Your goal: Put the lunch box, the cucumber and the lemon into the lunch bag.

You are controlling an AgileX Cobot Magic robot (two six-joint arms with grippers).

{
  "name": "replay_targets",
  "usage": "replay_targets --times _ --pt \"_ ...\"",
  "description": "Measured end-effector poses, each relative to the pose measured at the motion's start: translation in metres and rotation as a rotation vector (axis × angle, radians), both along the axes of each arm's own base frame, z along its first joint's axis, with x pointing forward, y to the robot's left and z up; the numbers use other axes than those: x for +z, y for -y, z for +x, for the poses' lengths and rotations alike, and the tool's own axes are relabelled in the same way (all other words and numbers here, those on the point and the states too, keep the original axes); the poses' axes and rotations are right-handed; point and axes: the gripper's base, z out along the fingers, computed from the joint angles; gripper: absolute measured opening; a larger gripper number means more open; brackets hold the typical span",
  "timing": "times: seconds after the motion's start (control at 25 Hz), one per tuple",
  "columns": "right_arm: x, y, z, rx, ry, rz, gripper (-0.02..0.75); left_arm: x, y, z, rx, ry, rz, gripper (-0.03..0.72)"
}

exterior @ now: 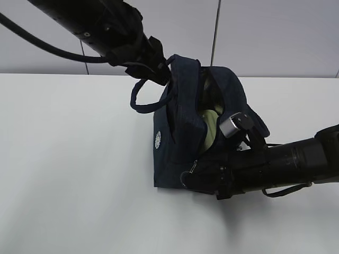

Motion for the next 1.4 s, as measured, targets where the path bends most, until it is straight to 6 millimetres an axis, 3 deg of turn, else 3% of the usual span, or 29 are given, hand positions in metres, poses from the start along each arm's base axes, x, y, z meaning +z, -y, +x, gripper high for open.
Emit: replay_targets --times 0.2,0.44,0.8,1.16,1.4 --pt "0.000 0.000 0.000 -0.010 -0.018 0.006 0.000 -0.006 0.004 -0.006 0.017 -0.086 -0.069 0.344" --pt "0.000 0.000 0.000 -0.018 -0.033 0.010 0.000 -0.031 -0.002 -0.019 0.075 -0.182 -0.124 0.344" --pt "0.000 0.000 0.000 -0.024 -0.043 0.013 0.000 -0.028 0.012 -0.033 0.060 -0.175 -0.200 0.375" --pt "0.000 0.000 0.000 -0.026 -0.051 0.021 0.000 -0.055 0.021 -0.023 0.081 -0.210 -0.169 0.417" --pt "0.000 0.000 0.000 -0.025 -0.053 0.021 0.000 -0.061 0.022 -0.018 0.100 -0.205 -0.170 0.459"
